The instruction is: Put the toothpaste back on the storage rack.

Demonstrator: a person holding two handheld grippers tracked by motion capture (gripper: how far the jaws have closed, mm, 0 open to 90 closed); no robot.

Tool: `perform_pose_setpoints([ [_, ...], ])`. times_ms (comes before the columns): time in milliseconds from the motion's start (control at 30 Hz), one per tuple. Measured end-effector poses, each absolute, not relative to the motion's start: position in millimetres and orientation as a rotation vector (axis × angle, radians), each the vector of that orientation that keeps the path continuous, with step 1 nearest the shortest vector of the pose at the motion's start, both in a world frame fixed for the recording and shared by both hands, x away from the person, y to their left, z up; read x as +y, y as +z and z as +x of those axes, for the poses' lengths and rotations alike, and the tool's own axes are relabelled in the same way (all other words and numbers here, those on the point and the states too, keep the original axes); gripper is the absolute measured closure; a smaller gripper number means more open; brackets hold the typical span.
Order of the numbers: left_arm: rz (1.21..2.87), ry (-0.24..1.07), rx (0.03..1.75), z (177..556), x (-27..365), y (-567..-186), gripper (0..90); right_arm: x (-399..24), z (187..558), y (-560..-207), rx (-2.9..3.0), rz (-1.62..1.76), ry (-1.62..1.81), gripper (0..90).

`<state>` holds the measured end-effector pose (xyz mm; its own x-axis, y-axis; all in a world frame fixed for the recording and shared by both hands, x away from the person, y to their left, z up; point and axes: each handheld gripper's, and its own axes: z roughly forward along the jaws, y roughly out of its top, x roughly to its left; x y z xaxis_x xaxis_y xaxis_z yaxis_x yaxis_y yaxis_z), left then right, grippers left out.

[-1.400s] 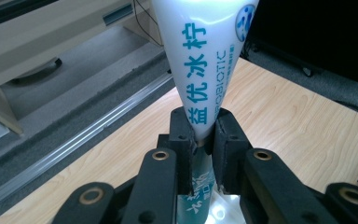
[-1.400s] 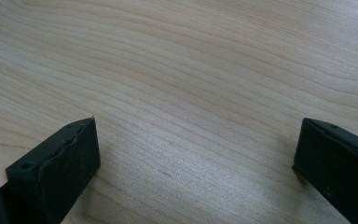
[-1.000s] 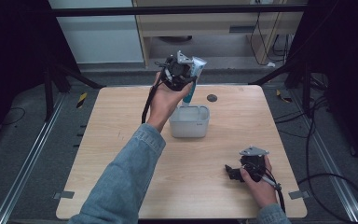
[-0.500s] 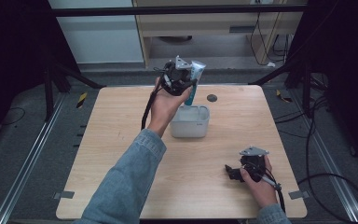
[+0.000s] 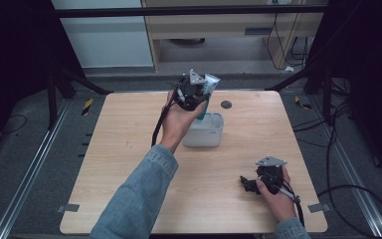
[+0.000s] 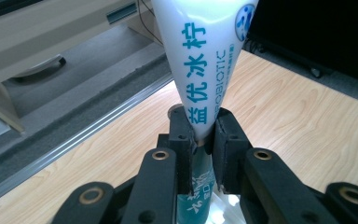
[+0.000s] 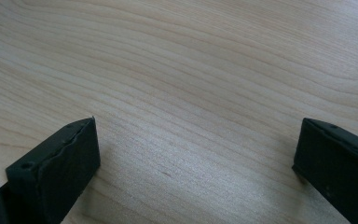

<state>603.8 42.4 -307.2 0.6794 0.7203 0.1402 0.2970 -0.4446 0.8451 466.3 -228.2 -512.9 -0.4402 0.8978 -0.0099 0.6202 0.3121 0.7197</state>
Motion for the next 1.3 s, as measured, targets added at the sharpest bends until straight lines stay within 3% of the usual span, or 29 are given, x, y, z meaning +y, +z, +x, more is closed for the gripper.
perform_pose_setpoints([
  [1300,2.097,0.539,0.851,608.8,41.2,-365.2,79.0,-228.5,466.7,-513.3,2.173,1.337,0.915,0.4],
])
